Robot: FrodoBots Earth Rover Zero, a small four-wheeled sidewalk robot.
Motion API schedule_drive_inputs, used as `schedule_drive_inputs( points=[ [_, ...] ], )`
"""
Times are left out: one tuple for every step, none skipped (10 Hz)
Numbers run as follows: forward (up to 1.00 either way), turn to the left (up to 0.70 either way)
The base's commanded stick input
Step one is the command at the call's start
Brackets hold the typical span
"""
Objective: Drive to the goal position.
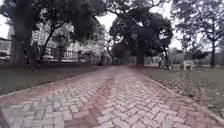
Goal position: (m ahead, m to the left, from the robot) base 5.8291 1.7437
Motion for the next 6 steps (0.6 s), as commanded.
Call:
schedule_drive_inputs(
  points=[
    [0.70,0.00],
    [0.70,0.00],
    [0.70,0.00],
    [0.70,0.00],
    [0.70,0.00],
    [0.70,0.00]
  ],
)
